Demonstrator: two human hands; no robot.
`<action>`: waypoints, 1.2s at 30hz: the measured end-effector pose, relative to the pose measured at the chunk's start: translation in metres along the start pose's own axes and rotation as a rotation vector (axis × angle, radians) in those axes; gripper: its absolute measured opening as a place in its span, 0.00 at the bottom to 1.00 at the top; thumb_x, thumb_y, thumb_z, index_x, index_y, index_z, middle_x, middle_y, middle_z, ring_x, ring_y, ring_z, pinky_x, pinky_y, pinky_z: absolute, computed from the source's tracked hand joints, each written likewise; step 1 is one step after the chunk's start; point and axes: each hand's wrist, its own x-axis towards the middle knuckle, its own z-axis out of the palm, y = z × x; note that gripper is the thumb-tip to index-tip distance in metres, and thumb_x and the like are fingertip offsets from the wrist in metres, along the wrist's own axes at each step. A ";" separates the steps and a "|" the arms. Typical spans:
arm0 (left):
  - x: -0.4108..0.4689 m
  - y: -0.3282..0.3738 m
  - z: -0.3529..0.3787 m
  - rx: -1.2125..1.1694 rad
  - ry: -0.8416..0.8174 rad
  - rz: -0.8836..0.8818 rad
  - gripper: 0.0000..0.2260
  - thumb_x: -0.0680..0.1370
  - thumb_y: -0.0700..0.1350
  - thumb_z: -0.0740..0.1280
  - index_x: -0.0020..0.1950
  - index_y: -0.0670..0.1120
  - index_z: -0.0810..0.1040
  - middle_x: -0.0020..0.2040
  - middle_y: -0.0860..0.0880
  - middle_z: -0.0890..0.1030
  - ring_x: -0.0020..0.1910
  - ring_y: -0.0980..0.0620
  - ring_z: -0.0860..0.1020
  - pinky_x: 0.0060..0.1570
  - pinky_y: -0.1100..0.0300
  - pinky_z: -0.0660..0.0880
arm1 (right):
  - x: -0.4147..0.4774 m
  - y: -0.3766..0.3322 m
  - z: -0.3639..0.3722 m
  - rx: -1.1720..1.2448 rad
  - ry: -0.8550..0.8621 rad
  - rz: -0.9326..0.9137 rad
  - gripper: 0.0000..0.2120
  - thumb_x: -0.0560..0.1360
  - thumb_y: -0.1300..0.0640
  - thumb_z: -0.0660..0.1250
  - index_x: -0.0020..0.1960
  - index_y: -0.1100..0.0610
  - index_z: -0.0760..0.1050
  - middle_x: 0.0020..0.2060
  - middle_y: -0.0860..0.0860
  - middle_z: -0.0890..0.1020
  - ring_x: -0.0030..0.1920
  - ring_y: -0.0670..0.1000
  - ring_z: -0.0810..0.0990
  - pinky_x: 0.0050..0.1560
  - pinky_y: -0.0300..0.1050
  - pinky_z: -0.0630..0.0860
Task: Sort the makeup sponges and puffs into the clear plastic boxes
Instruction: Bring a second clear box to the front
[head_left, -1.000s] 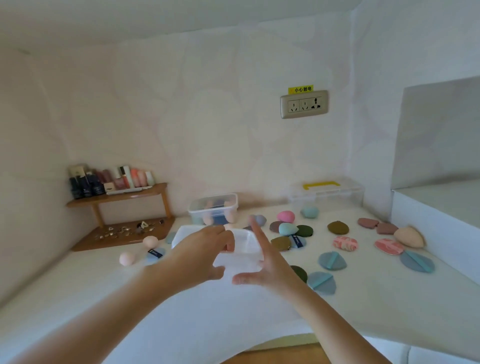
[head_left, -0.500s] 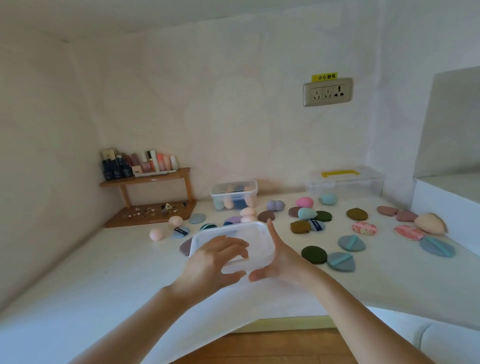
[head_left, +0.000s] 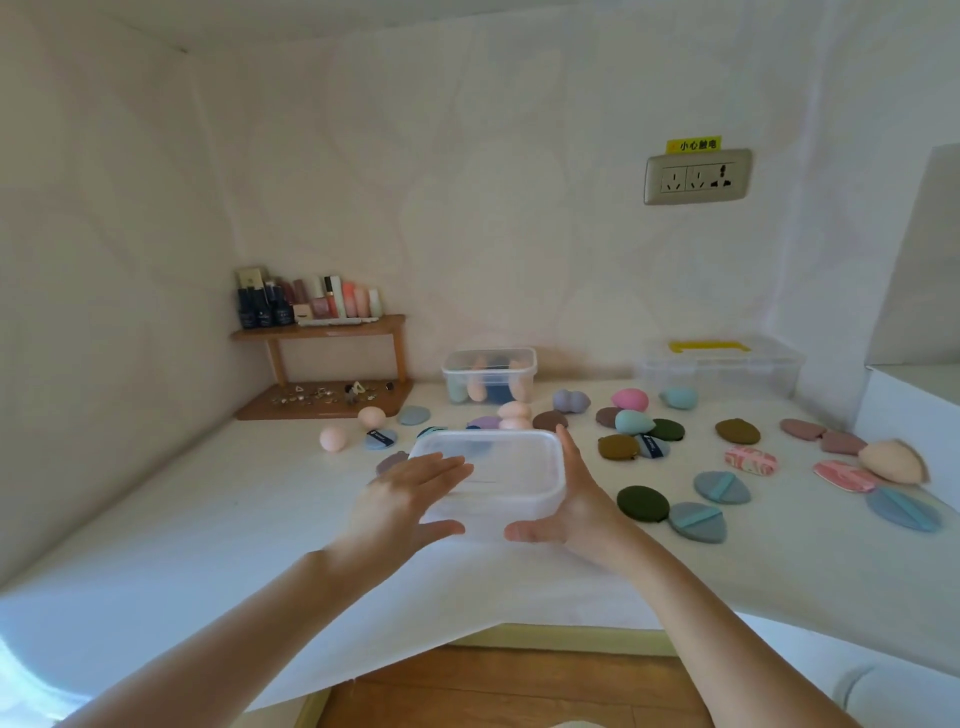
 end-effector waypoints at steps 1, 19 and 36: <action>-0.002 -0.004 0.002 -0.040 0.018 -0.026 0.28 0.63 0.51 0.77 0.62 0.47 0.79 0.60 0.50 0.80 0.58 0.49 0.79 0.53 0.50 0.79 | 0.001 0.004 0.000 -0.036 0.013 0.043 0.64 0.53 0.41 0.83 0.73 0.32 0.40 0.70 0.42 0.62 0.72 0.46 0.62 0.70 0.54 0.66; 0.061 0.039 -0.024 0.593 -0.645 -0.053 0.16 0.80 0.48 0.60 0.65 0.41 0.72 0.56 0.45 0.80 0.53 0.47 0.79 0.45 0.61 0.72 | 0.009 -0.036 0.008 -1.741 0.025 -0.432 0.17 0.51 0.44 0.81 0.28 0.54 0.79 0.21 0.47 0.74 0.19 0.46 0.72 0.24 0.39 0.50; 0.051 0.051 -0.023 0.594 -0.637 -0.037 0.20 0.80 0.39 0.60 0.72 0.37 0.63 0.68 0.39 0.69 0.64 0.44 0.72 0.58 0.57 0.72 | 0.008 -0.034 0.011 -1.789 0.052 -0.602 0.25 0.47 0.55 0.82 0.41 0.64 0.84 0.28 0.57 0.81 0.21 0.52 0.76 0.18 0.36 0.67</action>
